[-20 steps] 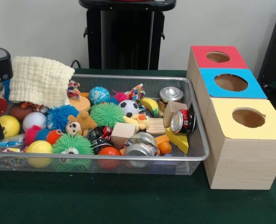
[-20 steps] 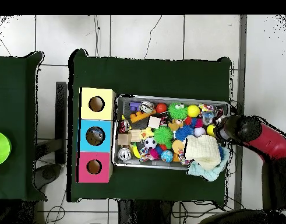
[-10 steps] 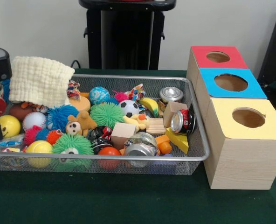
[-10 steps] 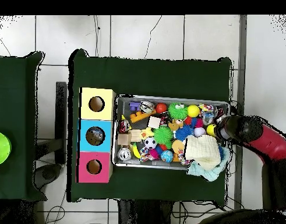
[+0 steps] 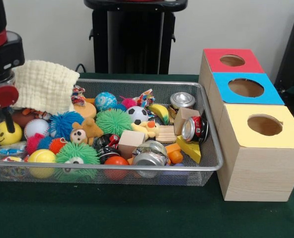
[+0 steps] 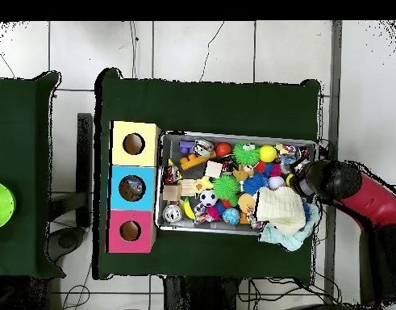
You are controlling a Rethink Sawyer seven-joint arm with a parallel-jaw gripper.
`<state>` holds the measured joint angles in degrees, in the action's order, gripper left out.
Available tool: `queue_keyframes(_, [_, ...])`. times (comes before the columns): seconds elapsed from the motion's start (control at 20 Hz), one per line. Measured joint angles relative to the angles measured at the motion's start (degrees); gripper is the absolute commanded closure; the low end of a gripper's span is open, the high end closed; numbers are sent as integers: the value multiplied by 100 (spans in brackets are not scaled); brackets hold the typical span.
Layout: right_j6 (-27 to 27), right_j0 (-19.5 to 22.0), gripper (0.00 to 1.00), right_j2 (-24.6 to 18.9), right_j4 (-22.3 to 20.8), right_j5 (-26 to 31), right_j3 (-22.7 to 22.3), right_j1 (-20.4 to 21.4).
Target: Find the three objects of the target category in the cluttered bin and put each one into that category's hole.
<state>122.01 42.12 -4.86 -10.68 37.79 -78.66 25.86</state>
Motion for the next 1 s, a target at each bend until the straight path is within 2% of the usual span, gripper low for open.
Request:
queue_keyframes(0.2, [0, -130, 0, -22, 21, 0, -185, 258])
queue_keyframes(0.45, [-11, 12, 0, -355, -59, -58, -331, 464])
queue_keyframes(0.7, [-168, 375, 0, -903, -488, -285, -343, 513])
queue_keyframes(0.75, [-323, 537, 0, -1152, -720, -344, -343, 515])
queue_keyframes(1.0, [-755, 811, 0, -1618, -1074, -359, -349, 515])
